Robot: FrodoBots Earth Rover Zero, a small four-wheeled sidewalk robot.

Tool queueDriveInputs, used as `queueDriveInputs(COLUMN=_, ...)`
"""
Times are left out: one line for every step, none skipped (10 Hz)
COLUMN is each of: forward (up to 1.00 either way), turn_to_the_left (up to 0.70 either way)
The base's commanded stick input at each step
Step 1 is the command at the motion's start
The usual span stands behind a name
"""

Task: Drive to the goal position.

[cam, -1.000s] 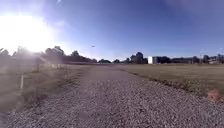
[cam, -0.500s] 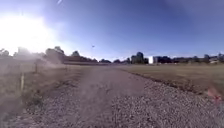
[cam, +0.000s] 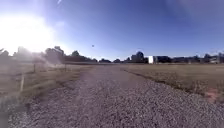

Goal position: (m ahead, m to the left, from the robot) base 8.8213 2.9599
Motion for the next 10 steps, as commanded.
queueDriveInputs(forward=0.5, turn_to_the_left=0.0)
queueDriveInputs(forward=0.5, turn_to_the_left=0.0)
queueDriveInputs(forward=0.5, turn_to_the_left=0.0)
queueDriveInputs(forward=0.5, turn_to_the_left=0.0)
queueDriveInputs(forward=0.5, turn_to_the_left=0.0)
queueDriveInputs(forward=0.5, turn_to_the_left=0.0)
queueDriveInputs(forward=0.5, turn_to_the_left=0.0)
queueDriveInputs(forward=0.5, turn_to_the_left=0.0)
queueDriveInputs(forward=0.5, turn_to_the_left=0.0)
queueDriveInputs(forward=0.5, turn_to_the_left=0.0)
